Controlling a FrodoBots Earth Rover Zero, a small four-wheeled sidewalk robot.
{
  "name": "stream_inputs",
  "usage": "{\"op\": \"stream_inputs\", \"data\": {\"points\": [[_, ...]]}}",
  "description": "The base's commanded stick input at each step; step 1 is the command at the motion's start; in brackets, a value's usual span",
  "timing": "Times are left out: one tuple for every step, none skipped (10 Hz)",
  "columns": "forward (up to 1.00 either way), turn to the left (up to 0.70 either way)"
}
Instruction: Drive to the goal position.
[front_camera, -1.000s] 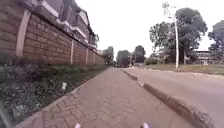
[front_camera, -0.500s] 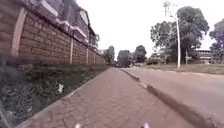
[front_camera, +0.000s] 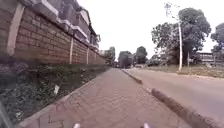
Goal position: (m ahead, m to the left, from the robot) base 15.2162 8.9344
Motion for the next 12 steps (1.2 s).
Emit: {"op": "stream_inputs", "data": {"points": [[0.50, 0.00], [0.50, 0.00], [0.50, 0.00], [0.50, 0.00], [0.50, 0.00], [0.50, -0.04], [0.50, -0.29], [0.50, -0.50], [0.50, -0.50], [0.50, -0.15], [0.50, -0.07], [0.50, 0.00]]}}
